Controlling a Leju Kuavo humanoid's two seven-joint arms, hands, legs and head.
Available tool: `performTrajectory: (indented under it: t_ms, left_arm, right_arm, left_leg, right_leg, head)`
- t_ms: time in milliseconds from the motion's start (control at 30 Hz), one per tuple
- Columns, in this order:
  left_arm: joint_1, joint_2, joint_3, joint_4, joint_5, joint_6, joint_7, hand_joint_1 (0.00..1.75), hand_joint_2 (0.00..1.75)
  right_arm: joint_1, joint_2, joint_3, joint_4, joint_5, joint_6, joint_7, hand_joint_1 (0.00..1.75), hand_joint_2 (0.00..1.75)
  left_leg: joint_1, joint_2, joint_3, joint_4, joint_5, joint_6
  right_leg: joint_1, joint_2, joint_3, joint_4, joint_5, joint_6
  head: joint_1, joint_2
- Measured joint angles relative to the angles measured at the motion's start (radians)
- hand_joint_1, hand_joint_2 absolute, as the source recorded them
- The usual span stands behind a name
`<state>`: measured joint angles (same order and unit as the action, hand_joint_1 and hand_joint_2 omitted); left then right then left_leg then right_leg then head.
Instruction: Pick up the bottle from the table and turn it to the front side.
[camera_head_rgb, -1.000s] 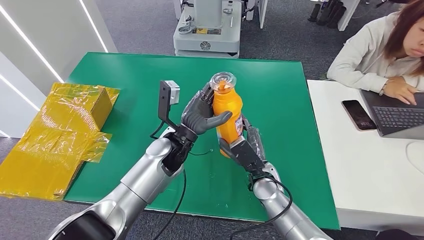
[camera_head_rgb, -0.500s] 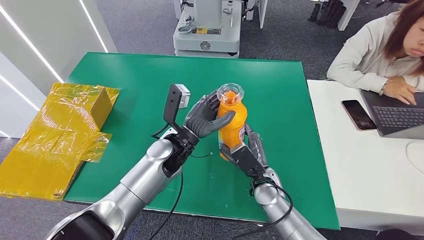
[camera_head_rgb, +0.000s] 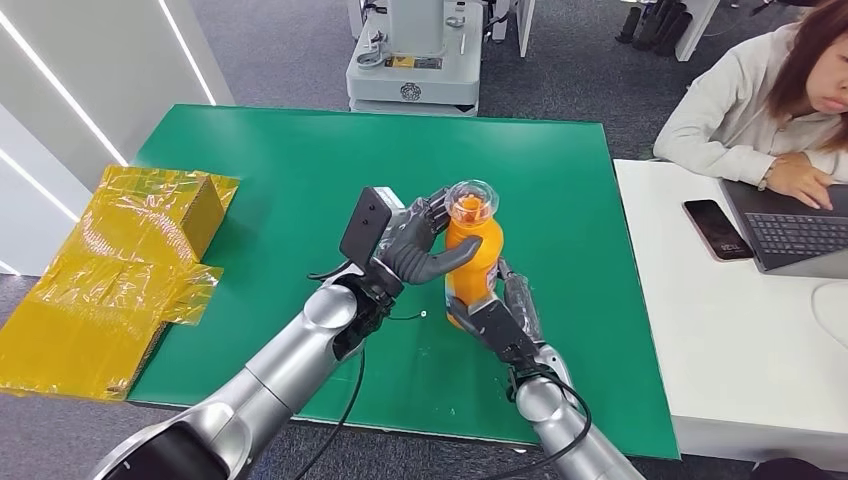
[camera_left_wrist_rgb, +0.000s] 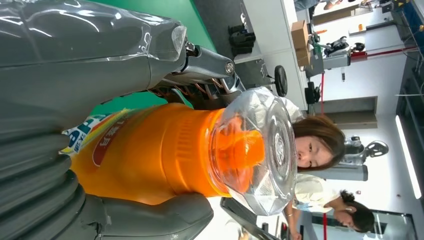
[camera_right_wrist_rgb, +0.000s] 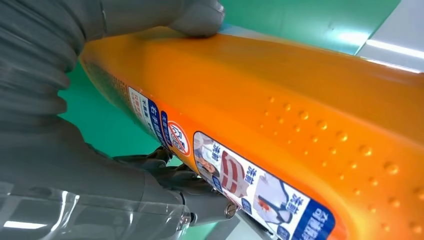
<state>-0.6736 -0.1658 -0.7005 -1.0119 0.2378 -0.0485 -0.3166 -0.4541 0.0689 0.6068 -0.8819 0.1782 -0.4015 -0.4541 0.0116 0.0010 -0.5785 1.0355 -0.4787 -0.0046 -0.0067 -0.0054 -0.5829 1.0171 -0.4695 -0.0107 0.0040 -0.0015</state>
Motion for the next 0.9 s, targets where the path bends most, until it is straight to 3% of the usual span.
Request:
performTrajectory:
  t_ms: [33,67,233,567,733,833,900]
  left_arm:
    - [0.000,0.002,-0.001,0.000,-0.009,0.004,-0.003,1.75,1.75]
    - [0.000,0.005,-0.001,-0.002,-0.020,0.010,-0.006,1.75,1.75]
    - [-0.002,0.048,0.001,-0.028,-0.123,0.089,-0.014,1.75,1.75]
    - [-0.002,0.159,0.061,-0.049,-0.253,0.107,-0.023,1.75,1.75]
    - [-0.004,0.186,0.102,-0.049,-0.320,0.144,-0.031,1.75,1.75]
    - [-0.005,0.197,0.109,-0.051,-0.451,0.224,-0.027,1.75,1.75]
    - [-0.006,0.209,0.109,-0.062,-0.667,0.341,-0.008,1.75,1.75]
  right_arm:
    - [0.004,-0.003,-0.002,-0.005,-0.002,0.001,0.001,0.24,1.75]
    - [0.008,-0.006,-0.004,-0.010,-0.007,0.002,0.002,0.00,1.75]
    - [0.053,-0.031,-0.030,-0.073,-0.050,0.027,0.008,0.00,1.75]
    - [0.203,-0.109,-0.092,-0.296,-0.123,0.053,-0.008,0.00,1.75]
    - [0.268,-0.144,-0.106,-0.410,-0.134,0.044,-0.019,0.00,1.75]
    - [0.285,-0.152,-0.107,-0.450,-0.123,0.033,-0.024,0.00,1.75]
    - [0.292,-0.152,-0.106,-0.472,-0.109,0.027,-0.026,0.00,1.75]
  left_leg:
    - [0.000,0.000,0.000,0.000,0.000,0.000]
    - [0.000,0.000,0.000,0.000,0.000,0.000]
    - [0.000,0.000,0.000,0.000,0.000,0.000]
    - [0.000,0.000,-0.001,-0.001,0.000,0.000]
    - [0.000,0.000,-0.001,-0.001,0.000,0.000]
    - [0.000,0.000,-0.001,-0.001,0.000,0.000]
    - [0.000,0.001,-0.001,-0.001,0.000,0.000]
  right_leg:
    - [0.000,0.000,0.000,0.000,0.000,0.000]
    - [0.000,0.000,0.000,0.000,0.000,0.000]
    - [0.000,0.000,0.000,0.000,0.000,0.000]
    - [0.000,-0.001,0.000,0.000,0.000,0.000]
    - [0.000,0.000,-0.001,0.000,0.000,0.000]
    - [0.000,0.000,-0.001,0.000,0.000,0.000]
    - [0.000,0.000,-0.001,0.000,0.000,0.000]
  head:
    - [0.000,0.000]
    - [0.000,0.000]
    - [0.000,0.000]
    - [0.000,0.000]
    - [0.000,0.000]
    - [0.000,0.000]
    - [0.000,0.000]
